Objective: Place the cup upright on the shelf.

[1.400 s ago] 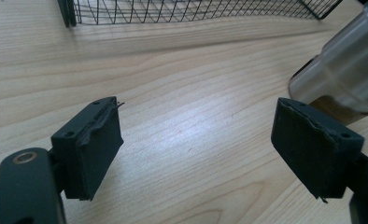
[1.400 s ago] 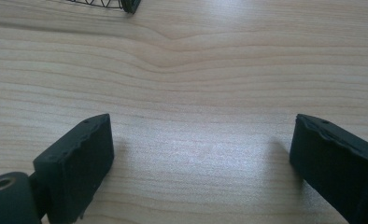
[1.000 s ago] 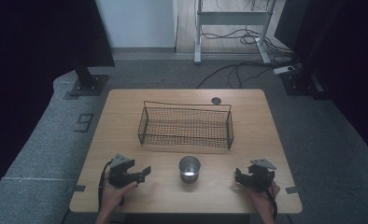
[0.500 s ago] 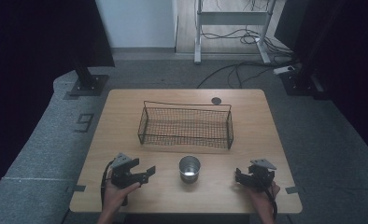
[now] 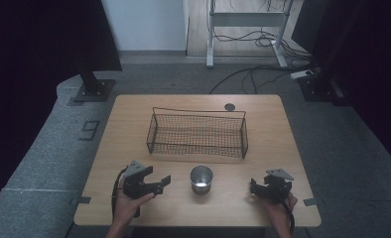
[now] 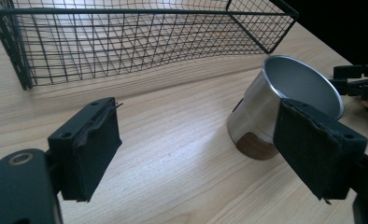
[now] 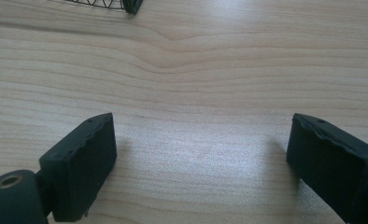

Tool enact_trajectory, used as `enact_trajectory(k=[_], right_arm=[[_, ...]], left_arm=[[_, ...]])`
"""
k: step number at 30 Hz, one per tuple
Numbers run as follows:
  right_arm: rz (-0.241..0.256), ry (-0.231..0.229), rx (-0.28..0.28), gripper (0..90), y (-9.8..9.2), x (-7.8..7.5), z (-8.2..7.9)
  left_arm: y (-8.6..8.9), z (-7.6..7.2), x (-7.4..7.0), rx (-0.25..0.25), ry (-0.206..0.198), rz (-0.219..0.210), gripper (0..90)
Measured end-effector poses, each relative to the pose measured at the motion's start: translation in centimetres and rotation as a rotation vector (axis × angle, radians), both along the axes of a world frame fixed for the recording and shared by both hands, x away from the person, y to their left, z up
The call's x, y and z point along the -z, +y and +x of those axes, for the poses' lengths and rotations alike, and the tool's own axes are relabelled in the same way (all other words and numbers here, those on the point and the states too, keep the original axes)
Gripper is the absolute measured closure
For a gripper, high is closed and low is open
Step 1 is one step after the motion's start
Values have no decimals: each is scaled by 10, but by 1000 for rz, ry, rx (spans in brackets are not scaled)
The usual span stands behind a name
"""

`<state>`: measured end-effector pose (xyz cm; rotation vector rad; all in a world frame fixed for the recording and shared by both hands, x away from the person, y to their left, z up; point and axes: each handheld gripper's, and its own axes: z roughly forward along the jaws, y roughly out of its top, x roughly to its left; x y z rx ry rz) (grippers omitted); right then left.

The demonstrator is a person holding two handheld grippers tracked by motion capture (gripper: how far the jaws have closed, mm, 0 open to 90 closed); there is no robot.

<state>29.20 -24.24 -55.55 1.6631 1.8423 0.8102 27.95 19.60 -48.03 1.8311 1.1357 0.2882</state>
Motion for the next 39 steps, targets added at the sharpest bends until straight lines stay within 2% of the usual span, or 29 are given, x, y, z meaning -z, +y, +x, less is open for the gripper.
enact_trajectory(k=[16,21,28,39], right_arm=[[2,0,0,86,0,0,0],[2,0,0,86,0,0,0],[1,-1,0,88,0,0,0],[1,-2,1,93,0,0,0]], left_arm=[[-31,2,-11,44,-4,-13,147],[-36,3,-15,33,-3,-25,147],[-43,4,-20,30,0,-15,147],[-64,3,-22,73,-2,5,144]])
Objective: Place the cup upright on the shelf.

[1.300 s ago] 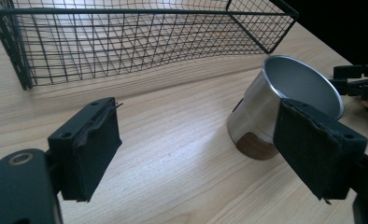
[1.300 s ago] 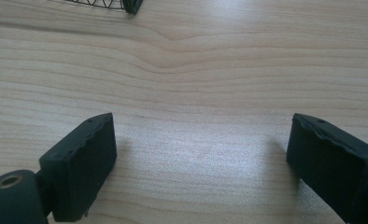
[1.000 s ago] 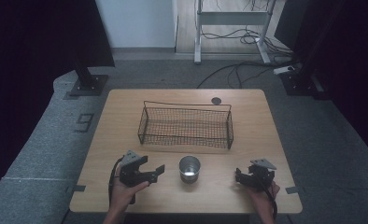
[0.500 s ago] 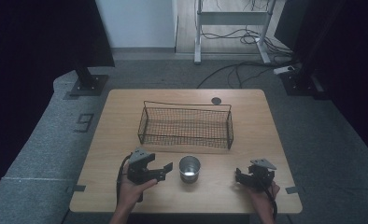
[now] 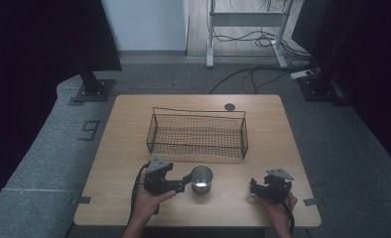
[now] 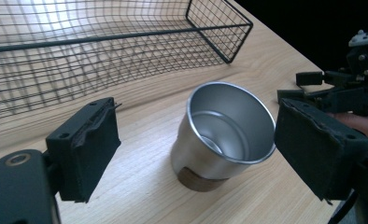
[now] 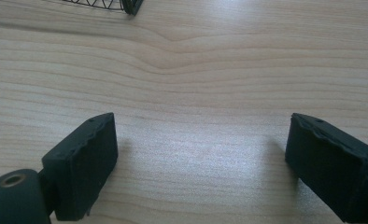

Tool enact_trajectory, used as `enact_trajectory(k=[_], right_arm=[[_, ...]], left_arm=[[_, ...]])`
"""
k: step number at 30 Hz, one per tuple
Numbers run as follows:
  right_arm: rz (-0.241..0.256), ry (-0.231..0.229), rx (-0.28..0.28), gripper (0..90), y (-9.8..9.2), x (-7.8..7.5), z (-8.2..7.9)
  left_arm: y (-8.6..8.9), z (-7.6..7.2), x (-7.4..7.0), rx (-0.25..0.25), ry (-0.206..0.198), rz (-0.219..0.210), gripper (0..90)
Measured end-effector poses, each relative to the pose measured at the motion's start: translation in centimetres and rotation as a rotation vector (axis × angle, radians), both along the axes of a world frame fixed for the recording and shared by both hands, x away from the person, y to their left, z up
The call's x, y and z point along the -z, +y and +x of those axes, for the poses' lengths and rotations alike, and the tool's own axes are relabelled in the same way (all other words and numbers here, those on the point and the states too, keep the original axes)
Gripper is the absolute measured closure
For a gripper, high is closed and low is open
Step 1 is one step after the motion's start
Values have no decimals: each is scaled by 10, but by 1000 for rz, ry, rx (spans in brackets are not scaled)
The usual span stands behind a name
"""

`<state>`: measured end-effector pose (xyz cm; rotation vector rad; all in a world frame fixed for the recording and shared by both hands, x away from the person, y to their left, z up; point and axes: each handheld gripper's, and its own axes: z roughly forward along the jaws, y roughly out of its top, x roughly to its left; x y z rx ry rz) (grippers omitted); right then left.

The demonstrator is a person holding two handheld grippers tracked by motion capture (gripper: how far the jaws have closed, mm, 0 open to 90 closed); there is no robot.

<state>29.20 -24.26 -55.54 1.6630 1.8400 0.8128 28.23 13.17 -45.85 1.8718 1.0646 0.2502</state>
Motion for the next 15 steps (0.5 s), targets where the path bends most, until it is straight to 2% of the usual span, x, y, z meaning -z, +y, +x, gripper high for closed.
enact_trajectory(k=[15], right_arm=[[2,-1,3,100,0,0,0]], left_arm=[[-28,2,10,38,7,41,104]])
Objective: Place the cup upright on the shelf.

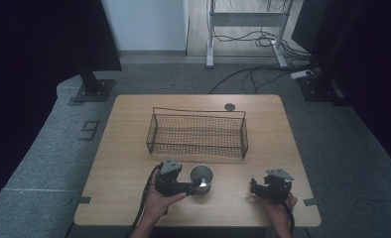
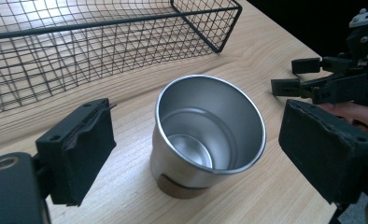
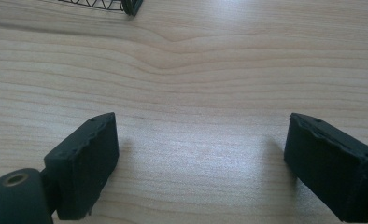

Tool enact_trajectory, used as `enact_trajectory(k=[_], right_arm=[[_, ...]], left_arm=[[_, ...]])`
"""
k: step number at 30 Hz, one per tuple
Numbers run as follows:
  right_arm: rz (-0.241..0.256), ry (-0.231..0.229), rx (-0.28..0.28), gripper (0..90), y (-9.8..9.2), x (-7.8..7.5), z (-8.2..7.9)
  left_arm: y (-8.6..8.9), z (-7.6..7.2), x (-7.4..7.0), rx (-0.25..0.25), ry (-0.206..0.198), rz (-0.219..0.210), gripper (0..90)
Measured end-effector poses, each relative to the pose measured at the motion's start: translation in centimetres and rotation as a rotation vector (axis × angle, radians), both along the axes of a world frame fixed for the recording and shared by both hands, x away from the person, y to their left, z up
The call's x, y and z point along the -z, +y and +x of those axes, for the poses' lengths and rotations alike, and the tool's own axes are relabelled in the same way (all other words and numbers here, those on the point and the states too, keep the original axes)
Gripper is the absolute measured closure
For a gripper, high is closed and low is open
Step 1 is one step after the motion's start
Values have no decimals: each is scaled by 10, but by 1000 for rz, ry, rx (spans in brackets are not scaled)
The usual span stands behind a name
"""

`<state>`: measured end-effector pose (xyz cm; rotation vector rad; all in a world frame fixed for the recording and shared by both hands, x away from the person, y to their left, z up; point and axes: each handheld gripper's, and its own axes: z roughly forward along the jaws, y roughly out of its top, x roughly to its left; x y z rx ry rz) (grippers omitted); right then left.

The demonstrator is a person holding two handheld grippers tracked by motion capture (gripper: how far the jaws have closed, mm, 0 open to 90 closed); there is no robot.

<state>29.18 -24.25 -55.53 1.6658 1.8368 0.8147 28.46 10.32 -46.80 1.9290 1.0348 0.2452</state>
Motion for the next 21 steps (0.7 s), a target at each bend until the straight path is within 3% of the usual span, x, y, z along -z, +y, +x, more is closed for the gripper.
enact_trajectory(k=[10,21], right_arm=[[-2,-2,-2,106,0,0,0],[0,-2,0,109,0,0,0]], left_arm=[[-15,5,13,-8,7,40,61],[-30,5,22,16,21,42,39]])
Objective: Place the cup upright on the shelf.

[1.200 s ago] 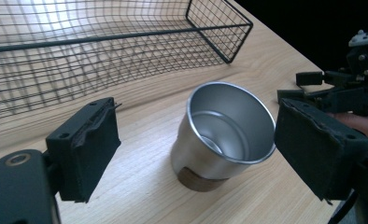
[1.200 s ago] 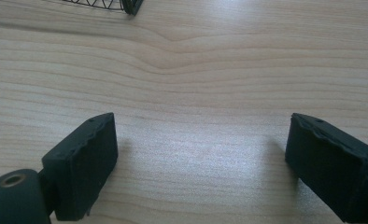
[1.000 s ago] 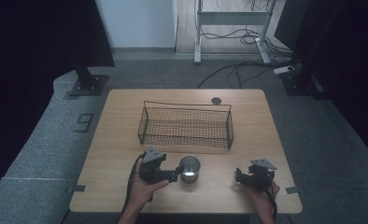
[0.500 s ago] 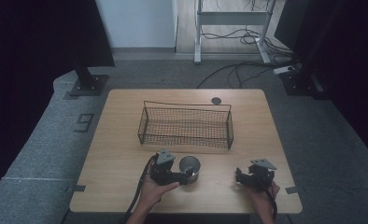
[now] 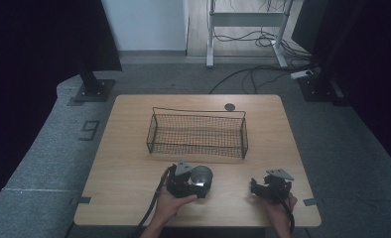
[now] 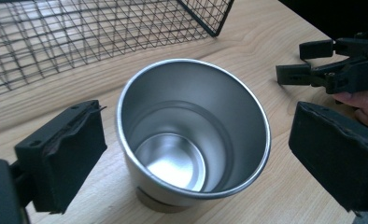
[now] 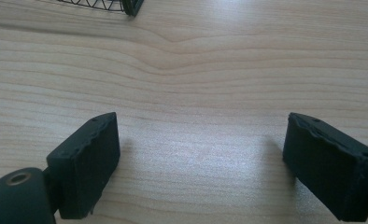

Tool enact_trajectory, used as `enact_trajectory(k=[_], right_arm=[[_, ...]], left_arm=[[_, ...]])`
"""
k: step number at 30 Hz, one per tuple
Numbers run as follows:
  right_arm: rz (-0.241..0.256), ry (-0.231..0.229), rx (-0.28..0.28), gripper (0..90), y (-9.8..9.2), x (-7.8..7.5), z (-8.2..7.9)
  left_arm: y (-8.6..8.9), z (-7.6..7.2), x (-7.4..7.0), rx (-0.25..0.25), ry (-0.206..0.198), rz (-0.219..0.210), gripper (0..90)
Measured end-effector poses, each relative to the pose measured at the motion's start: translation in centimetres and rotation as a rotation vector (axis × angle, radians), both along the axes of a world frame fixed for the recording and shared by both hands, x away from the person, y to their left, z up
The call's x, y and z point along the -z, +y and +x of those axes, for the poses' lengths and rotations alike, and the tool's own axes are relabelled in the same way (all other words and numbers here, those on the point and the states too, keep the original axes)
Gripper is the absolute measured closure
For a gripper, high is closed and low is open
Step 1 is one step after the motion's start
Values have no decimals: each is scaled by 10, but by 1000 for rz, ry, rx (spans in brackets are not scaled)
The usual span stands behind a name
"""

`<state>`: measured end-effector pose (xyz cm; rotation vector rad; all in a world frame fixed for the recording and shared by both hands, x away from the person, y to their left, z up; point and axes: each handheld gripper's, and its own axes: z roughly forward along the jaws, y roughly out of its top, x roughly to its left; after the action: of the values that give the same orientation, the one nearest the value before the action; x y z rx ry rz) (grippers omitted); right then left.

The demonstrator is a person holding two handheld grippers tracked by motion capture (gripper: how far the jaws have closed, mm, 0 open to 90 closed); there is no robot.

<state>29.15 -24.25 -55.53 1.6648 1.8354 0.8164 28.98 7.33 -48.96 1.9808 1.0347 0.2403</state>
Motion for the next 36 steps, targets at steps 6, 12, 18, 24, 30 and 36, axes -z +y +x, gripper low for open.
enact_trajectory(k=[6,12,18,24,30,36], right_arm=[[-2,-1,-2,112,0,0,0],[-1,-2,-3,115,0,0,0],[-2,-4,-5,119,0,0,0],[-2,-5,-6,120,0,0,0],[-1,-4,-6,121,0,0,0],[-1,-4,-6,123,0,0,0]], left_arm=[[-10,2,8,0,7,26,36],[-16,8,18,-15,6,37,36],[-17,10,24,-32,-16,36,100],[-17,8,25,-32,-49,40,126],[-15,7,24,-26,-66,36,135],[-9,5,20,-28,-70,12,144]])
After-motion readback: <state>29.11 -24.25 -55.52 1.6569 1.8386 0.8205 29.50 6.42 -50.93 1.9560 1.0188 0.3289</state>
